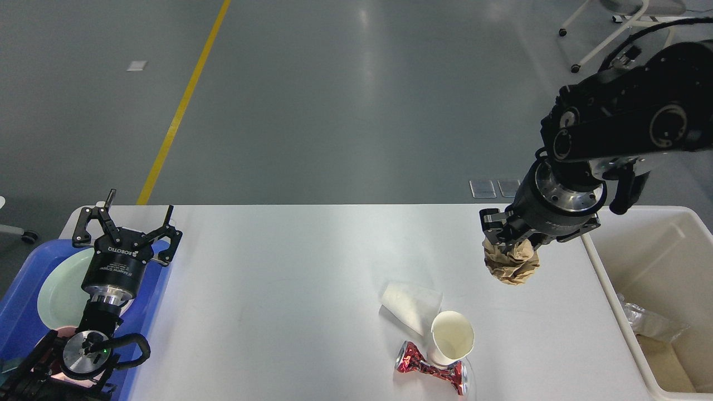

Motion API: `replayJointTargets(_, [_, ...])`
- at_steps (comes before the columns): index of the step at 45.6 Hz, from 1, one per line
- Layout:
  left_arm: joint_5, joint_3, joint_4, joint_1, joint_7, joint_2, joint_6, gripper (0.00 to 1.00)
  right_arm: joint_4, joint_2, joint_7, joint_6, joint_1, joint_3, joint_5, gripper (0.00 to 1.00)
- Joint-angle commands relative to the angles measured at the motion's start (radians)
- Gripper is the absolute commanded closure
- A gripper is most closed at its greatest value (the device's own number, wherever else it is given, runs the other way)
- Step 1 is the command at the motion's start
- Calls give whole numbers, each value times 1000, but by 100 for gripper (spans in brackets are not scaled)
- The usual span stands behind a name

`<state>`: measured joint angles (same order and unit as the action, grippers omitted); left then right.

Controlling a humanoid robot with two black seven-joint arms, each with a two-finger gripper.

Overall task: Tidy desktop
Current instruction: 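Lift the crumpled paper and carry it into the white bin, then open the right gripper inside the bin to release the paper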

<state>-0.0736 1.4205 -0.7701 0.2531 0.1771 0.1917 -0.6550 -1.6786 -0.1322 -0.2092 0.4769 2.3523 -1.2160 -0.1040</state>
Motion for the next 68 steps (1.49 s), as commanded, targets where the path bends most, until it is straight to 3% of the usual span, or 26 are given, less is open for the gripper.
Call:
replayJointTargets(1, [0, 0, 0, 0, 1, 0, 0, 4, -4, -15, 2, 0, 5, -23, -16, 100])
replayJointTargets(11, [0, 0, 0, 0, 1, -2, 0, 4, 17, -56, 4, -1, 5, -63, -36, 100])
replayJointTargets(27, [0, 0, 0, 0, 1, -2, 0, 4, 215, -320, 4, -4, -116, -230, -31, 100])
replayJointTargets(33, [0, 0, 0, 0, -1, 0, 0, 4, 359, -444, 1, -3, -254, -226, -19, 100])
replayJointTargets(46, [0, 0, 0, 0, 1, 0, 0, 4, 699, -576, 2, -9, -588, -139, -20, 100])
replayJointTargets(59, [0, 0, 0, 0, -1, 0, 0, 4, 1039, -590, 11, -29, -984, 108, -20, 100])
replayJointTargets(68, [0, 0, 0, 0, -1, 0, 0, 4, 1177, -529, 11, -204, -1261, 257, -20, 100])
